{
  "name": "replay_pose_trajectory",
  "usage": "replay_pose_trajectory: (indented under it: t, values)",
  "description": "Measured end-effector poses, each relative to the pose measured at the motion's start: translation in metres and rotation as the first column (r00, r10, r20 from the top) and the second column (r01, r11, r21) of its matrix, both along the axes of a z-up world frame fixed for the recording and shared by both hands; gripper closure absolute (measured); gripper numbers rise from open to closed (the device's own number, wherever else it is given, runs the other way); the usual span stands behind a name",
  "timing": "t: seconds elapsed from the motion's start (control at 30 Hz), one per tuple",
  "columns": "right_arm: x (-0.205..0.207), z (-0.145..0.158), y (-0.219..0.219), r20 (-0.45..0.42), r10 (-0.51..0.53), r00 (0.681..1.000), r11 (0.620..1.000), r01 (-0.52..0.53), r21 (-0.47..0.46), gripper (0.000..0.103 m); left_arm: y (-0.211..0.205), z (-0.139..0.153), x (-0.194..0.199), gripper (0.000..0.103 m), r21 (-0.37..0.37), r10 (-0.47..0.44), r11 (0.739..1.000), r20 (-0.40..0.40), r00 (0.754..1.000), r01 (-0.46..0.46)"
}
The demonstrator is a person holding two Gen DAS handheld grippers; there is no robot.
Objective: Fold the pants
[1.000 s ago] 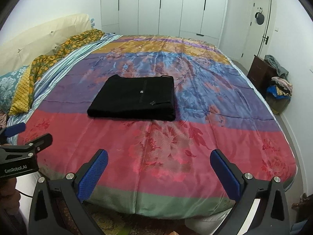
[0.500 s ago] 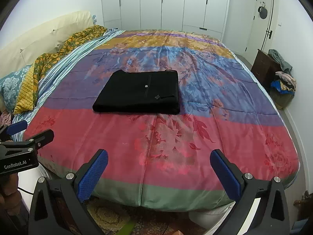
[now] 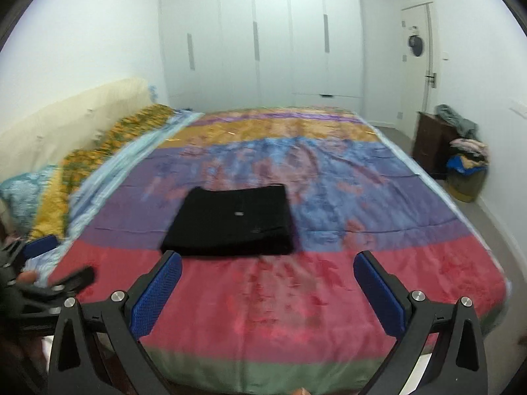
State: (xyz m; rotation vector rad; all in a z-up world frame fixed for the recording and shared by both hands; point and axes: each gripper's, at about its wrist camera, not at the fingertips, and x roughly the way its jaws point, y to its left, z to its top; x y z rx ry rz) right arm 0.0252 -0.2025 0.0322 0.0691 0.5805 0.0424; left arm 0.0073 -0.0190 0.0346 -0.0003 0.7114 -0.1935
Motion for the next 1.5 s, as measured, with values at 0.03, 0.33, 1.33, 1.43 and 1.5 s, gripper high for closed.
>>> replay_pose_trajectory:
  t: [0.03,0.33,1.33,1.43,1.5]
  values:
    - [0.001,0.0,0.0,-0.001,0.002,1.0,1.0,-0.002,-0.004,0.0,0.001,0.002,0.001,0.0,-0.012,0.006,1.0,-0.005,1.0,-0.007]
    - [0.002,-0.006,0.01,-0.033,0.054,0.998,0.998,-0.054,0.012,0.0,-0.007,-0.009,0.004,0.001,0.088,0.134,0.987,-0.007,0.991,-0.133]
    - [0.009,-0.029,0.031,-0.137,0.029,0.99,0.994,-0.043,-0.099,0.0,-0.008,-0.021,0.006,0.001,0.189,0.212,0.962,-0.05,0.976,-0.199]
    - [0.009,-0.03,0.029,-0.144,0.027,0.989,0.994,-0.041,-0.097,0.0,-0.009,-0.021,0.006,0.001,0.189,0.214,0.961,-0.046,0.976,-0.202]
    - [0.009,-0.03,0.029,-0.145,0.025,0.989,0.995,-0.039,-0.097,0.0,-0.01,-0.02,0.006,0.001,0.19,0.21,0.962,-0.044,0.977,-0.198]
